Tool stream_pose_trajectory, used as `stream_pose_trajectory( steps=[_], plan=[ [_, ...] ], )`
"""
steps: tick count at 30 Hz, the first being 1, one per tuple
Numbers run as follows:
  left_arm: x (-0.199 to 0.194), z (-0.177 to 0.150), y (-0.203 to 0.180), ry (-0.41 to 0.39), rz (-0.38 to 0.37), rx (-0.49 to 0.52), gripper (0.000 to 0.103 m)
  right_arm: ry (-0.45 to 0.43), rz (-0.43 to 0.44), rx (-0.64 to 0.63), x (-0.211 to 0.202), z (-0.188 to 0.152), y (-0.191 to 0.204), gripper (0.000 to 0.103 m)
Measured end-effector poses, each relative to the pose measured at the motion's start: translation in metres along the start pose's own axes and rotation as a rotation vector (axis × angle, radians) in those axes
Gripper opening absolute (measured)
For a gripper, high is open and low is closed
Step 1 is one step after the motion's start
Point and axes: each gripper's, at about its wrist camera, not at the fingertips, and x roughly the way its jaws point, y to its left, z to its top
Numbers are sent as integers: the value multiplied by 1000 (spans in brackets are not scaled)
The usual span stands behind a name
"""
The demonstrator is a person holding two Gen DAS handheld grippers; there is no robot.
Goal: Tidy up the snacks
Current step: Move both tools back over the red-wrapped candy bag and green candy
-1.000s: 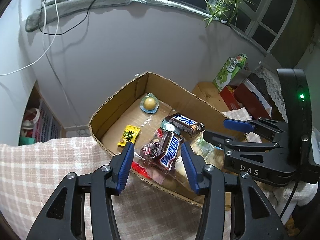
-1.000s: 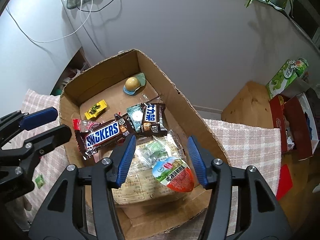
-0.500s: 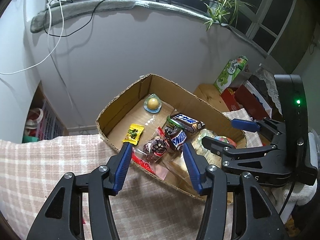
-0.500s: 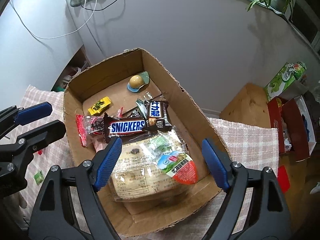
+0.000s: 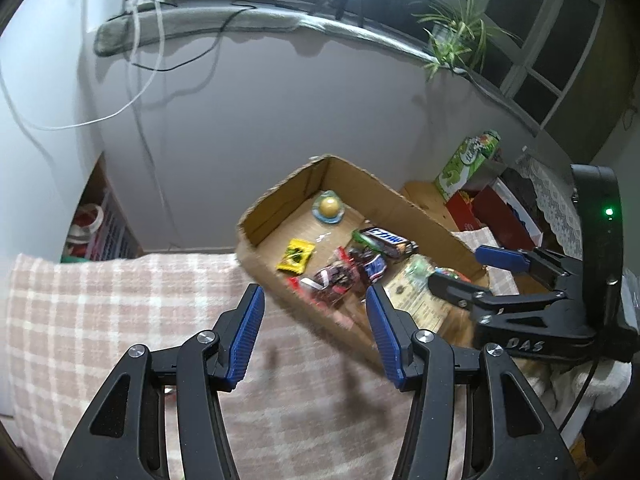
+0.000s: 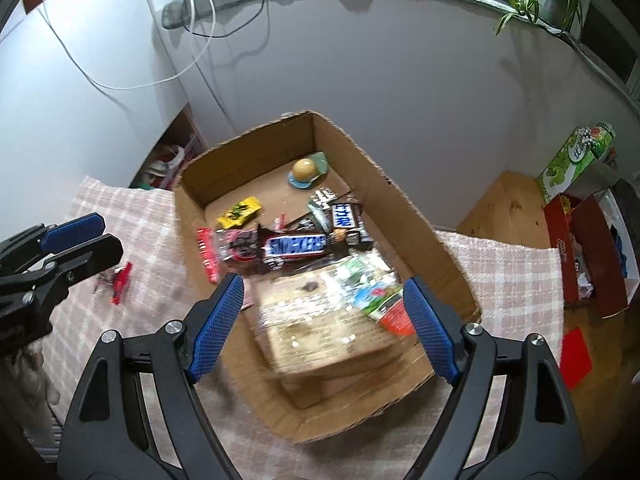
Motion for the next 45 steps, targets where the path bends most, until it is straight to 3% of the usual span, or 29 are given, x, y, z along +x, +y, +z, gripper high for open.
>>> stream_pose_trajectory(
  steps=[17,27,34,41,45],
  plan=[
    [-73,-75,120,-26,135,-271,52,6,119,-72,-22,-34,57,84],
    [-84,-124,132,24,144,-308,52,33,162,-172,-17,-44,95,84],
    [-84,-146,123,43,113,-257,52,45,204,-289,-6,-44,125,84],
    [-72,-155,95,49,86,-32,52,70,184,-434,8,-37,156,84],
    [-62,-155,88,71,71,21,52,92,189,-502,18,-29,175,84]
  ],
)
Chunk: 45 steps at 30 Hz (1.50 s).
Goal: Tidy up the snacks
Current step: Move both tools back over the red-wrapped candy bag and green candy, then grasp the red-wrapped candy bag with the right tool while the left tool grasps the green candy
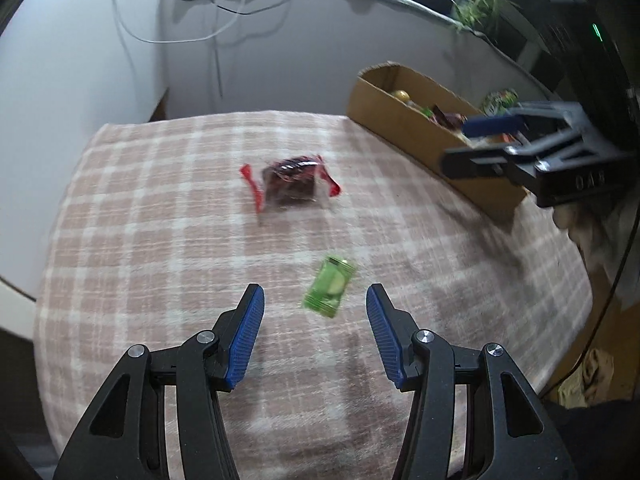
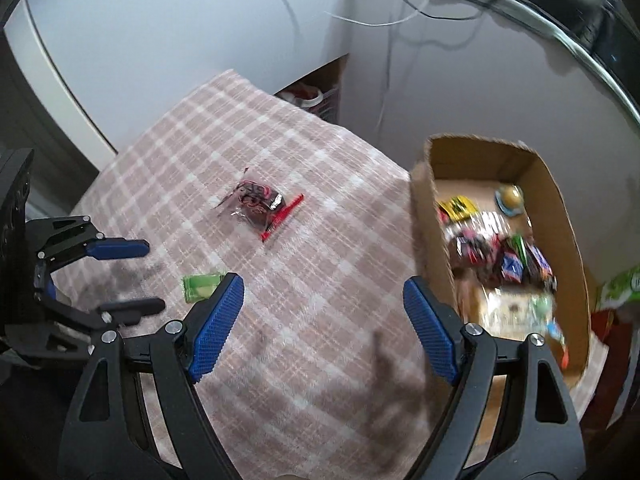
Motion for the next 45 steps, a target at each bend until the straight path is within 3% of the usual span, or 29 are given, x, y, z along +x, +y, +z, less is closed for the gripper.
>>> stream_pose_trajectory(
  steps=[4,8,14,35,41,45],
  plan=[
    [10,0,2,21,-18,-4,52,10,22,-76,12,16,14,84],
    [16,0,3,35,-30,-1,41,31,10,-151,29,30,26,84],
    [21,0,8,40,-34,-20,40,54,30,-218,54,48,38,84],
    [55,12,-7,97,-35,51,40,125,62,-229,125,67,49,84],
    [63,13,-14,101,-3,79,40,135,68,-190,130,65,46,68],
    [67,12,-24,93,31,120,39,128,68,-167,129,65,45,64]
  ],
)
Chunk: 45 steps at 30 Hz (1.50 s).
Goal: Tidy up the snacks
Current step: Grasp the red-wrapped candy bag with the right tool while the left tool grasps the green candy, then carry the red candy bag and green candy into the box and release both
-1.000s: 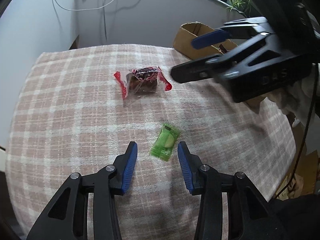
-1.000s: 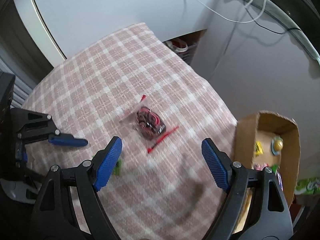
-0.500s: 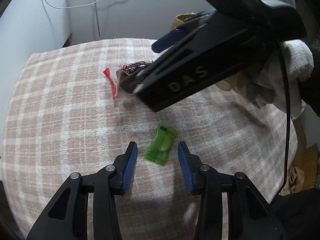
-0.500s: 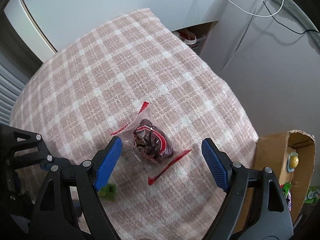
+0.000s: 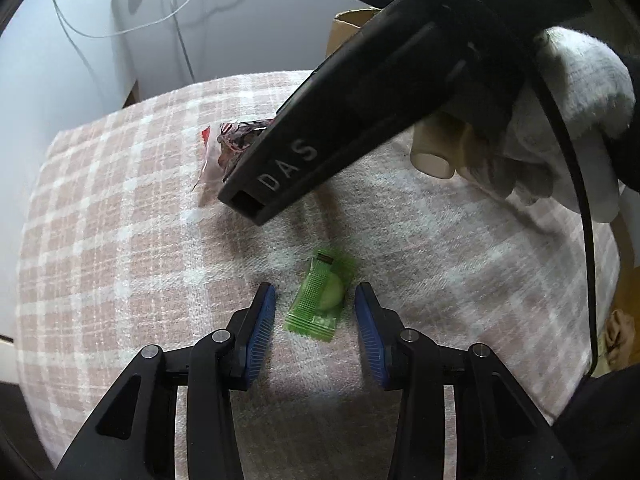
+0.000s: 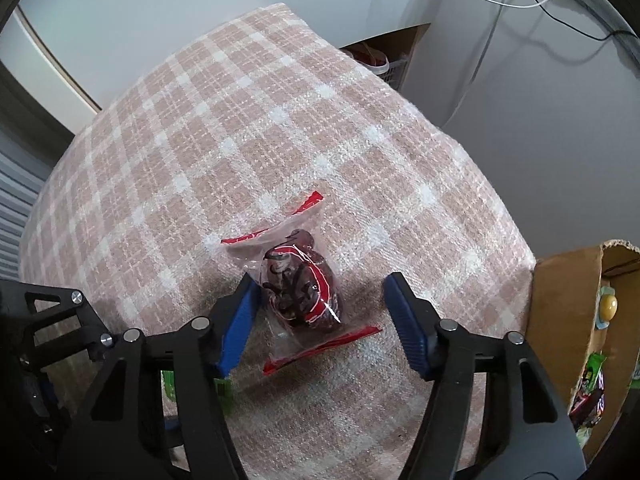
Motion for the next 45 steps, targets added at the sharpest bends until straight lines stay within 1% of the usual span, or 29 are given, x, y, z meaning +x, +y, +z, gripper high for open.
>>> stream_pose_trajectory(
  steps=[2,3,5,7,8,12,19,23,27,33,37,38,40,42,45],
  plan=[
    [2,-1,-4,-3,2,-10,33,-3,-15,7,0,0,-2,55],
    [3,-1,-3,-5,1,-21,31,-4,-17,14,0,0,-4,52],
    [3,-2,0,-10,0,-44,24,-4,-16,29,-3,-2,-9,44],
    [2,-3,3,-14,1,-59,22,-3,-19,44,-5,-3,-14,39],
    [2,-3,3,-15,0,-64,22,-3,-21,53,-6,-4,-17,38],
    [4,-4,9,-21,-9,-100,21,-9,-19,84,-8,-14,-24,36],
    [3,-10,19,-37,-12,-186,20,-34,-29,136,-18,-44,-25,35],
    [-2,-9,28,-47,-8,-244,20,-69,-28,185,-32,-62,-21,34],
    [-13,-17,41,-62,-6,-278,20,-117,-13,245,-52,-81,-21,34],
    [-37,-9,37,-92,4,-274,20,-167,1,332,-84,-103,-30,34],
    [-57,0,31,-125,4,-251,20,-202,-14,369,-114,-117,-40,34],
    [-61,4,30,-135,2,-243,20,-207,-15,377,-117,-115,-43,34],
    [-64,13,25,-149,-4,-230,20,-224,-20,401,-132,-122,-51,34],
    [-70,22,20,-167,-14,-215,20,-237,-31,417,-137,-122,-57,34],
    [-73,36,14,-186,-26,-190,20,-257,-61,442,-154,-134,-68,34]
  ],
)
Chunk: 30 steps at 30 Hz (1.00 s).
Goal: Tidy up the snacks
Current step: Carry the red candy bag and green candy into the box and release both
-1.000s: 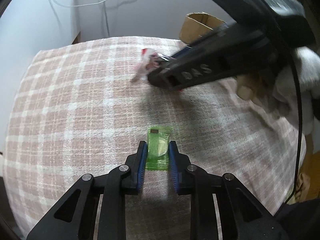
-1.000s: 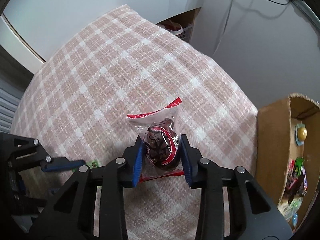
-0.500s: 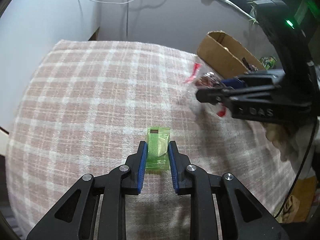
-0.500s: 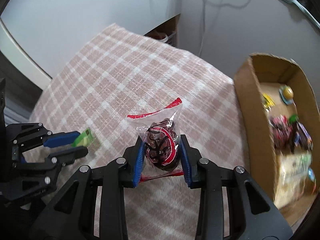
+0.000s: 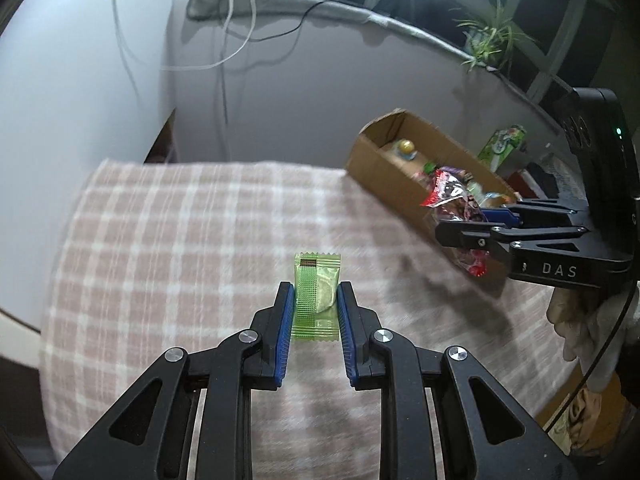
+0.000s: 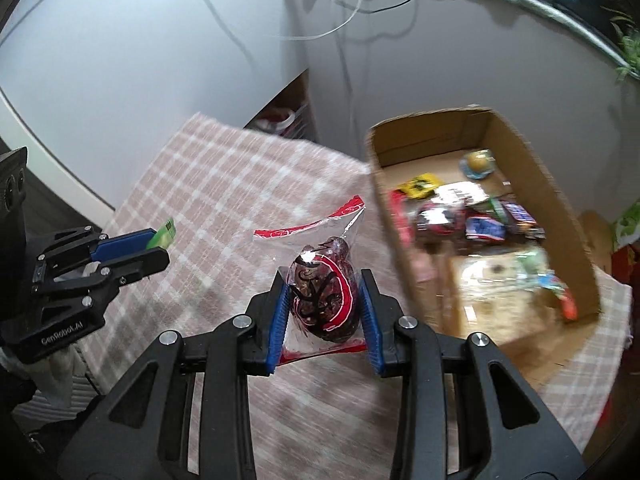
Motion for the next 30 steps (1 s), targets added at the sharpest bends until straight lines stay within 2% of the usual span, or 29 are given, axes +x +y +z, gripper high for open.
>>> stream_pose_trajectory(
  steps=[12,20,30],
  plan=[
    [17,51,-33,-32,-69,76,20,-44,-130,101,-39,0,-77,34],
    [48,89,-52,-14,-107,77,20,-45,-181,134,-37,7,-114,34],
    [81,124,-82,-5,-94,127,20,-20,-196,143,-14,22,-139,34]
  ],
)
